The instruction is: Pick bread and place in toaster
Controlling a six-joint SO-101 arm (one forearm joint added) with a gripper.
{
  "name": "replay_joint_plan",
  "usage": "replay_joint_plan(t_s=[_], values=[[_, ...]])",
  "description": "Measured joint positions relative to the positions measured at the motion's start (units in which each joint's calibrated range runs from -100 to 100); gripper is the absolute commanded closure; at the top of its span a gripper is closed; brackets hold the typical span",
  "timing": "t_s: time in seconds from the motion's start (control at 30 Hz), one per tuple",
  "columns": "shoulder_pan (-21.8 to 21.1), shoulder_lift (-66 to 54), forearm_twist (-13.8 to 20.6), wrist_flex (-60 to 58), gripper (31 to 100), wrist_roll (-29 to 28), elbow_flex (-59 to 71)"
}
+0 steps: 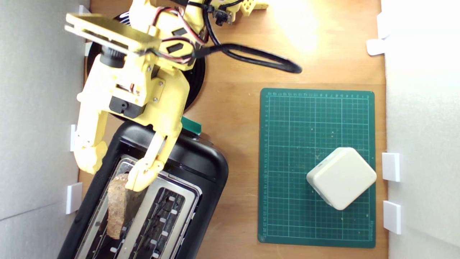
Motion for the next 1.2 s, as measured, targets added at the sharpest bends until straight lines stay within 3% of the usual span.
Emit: replay_joint_plan(t_s=[0.1,0.4,0.77,1.2], values=[[0.0,-2.6,-1.51,0.0,55.0,-0.88,0.0],[-3.39,-8.23,-1.69,0.51,55.1,-5.8,1.11],[-8.79,-14.78,-2.04,10.93,55.1,-9.83,3.14],[-17.3,-33.52,-2.22,10.93,55.1,-11.85,34.12]])
